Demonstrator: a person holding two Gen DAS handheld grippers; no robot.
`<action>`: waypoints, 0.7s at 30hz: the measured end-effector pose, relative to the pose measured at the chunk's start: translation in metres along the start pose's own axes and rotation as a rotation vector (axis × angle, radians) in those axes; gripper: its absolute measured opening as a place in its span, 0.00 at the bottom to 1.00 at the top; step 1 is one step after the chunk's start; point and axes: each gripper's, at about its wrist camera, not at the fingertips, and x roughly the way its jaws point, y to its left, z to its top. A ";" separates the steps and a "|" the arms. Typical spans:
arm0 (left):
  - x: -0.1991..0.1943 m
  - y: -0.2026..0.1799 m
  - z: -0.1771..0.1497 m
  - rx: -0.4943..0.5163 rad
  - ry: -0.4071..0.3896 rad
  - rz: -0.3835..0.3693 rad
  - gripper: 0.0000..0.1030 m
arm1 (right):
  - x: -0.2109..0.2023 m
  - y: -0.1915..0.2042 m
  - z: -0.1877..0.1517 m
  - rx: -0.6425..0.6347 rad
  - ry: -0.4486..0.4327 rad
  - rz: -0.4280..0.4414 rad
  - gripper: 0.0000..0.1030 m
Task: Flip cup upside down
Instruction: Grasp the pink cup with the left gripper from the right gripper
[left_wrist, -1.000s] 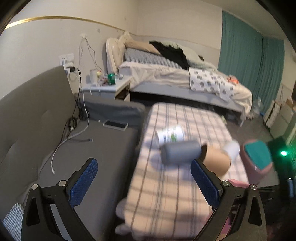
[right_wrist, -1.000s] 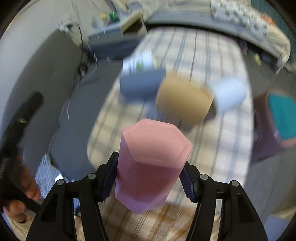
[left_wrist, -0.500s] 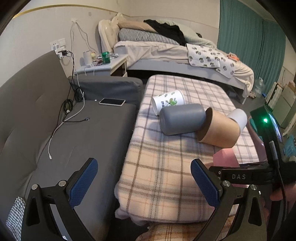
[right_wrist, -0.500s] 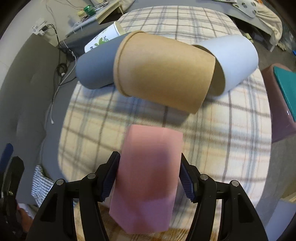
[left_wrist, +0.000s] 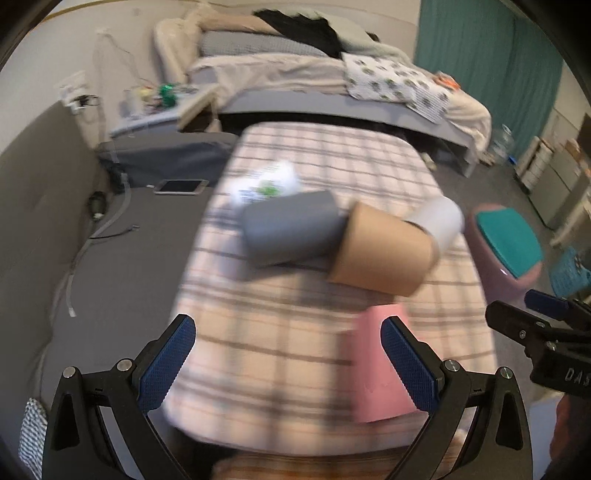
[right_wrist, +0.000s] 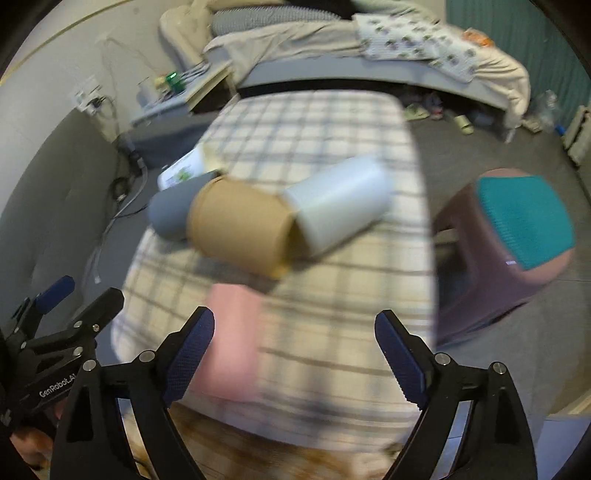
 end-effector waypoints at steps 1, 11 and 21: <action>0.004 -0.011 0.002 0.010 0.015 -0.007 1.00 | -0.005 -0.011 -0.002 0.004 -0.015 -0.024 0.86; 0.063 -0.073 0.004 0.098 0.189 -0.031 0.98 | -0.014 -0.082 -0.020 0.112 -0.046 -0.083 0.86; 0.092 -0.063 0.001 0.059 0.271 -0.080 0.72 | 0.010 -0.071 -0.026 0.060 -0.009 -0.060 0.86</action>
